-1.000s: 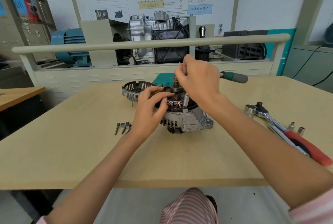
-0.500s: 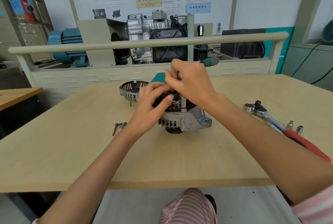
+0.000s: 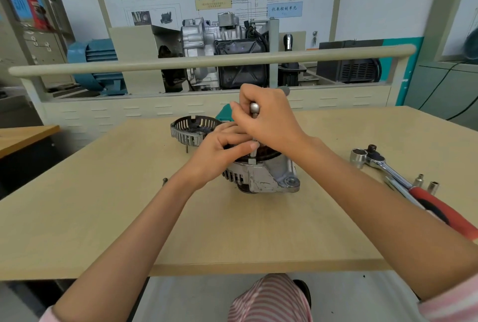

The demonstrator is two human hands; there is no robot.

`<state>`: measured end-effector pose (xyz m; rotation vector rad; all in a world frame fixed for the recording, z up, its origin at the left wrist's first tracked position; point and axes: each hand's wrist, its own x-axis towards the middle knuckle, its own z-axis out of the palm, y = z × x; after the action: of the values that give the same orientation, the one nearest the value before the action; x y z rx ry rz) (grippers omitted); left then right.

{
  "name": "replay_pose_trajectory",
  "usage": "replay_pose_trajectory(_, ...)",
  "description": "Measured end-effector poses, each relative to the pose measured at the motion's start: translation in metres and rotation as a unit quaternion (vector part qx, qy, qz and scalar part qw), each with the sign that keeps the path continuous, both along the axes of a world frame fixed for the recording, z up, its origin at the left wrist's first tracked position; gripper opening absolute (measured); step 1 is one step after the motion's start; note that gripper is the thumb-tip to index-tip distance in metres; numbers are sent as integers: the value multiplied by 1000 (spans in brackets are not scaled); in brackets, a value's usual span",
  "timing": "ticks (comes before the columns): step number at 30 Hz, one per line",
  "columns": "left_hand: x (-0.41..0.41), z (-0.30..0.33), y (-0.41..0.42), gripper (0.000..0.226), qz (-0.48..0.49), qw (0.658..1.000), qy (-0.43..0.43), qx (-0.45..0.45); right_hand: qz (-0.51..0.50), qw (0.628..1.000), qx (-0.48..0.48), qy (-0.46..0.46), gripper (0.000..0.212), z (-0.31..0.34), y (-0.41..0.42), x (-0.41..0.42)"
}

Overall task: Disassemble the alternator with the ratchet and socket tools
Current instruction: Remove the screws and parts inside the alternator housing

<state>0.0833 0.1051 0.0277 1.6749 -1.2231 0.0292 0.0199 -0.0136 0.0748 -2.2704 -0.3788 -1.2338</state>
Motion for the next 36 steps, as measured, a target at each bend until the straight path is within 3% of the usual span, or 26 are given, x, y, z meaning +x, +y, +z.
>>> replay_pose_trajectory(2, 0, -6, -2, 21, 7, 999, -5, -34, -108, 988, -105, 18, 18, 1, 5, -2)
replay_pose_trajectory(4, -2, -11, -4, 16, 21, 997, -19, -67, -257, 945, -199, 36, 11, 1, 10, 0)
replay_pose_trajectory(6, -5, -13, -7, 15, 35, 995, -24, -90, -350, 907, -230, 44, 14, 0, 15, 0)
replay_pose_trajectory(8, -7, -13, -8, 19, 37, 994, -39, -95, -383, 893, -232, 44, 17, 0, 17, -1)
replay_pose_trajectory(12, -7, -7, -4, 23, 22, 998, -45, -46, -278, 938, -199, 52, 12, 2, 5, -4)
replay_pose_trajectory(16, -4, -2, -2, 25, 33, 998, -49, 5, -129, 977, -154, 65, 28, 4, -7, -1)
replay_pose_trajectory(19, -6, -2, -3, 37, 24, 997, -67, -12, -71, 989, -118, 53, 34, 4, -10, 3)
replay_pose_trajectory(27, -17, -9, -13, 21, 117, 974, -194, -20, -49, 994, -91, 43, 44, 2, -23, 3)
replay_pose_trajectory(36, -21, -2, -15, 25, 158, 946, -280, 36, -56, 995, -80, 24, 46, 0, -28, 5)
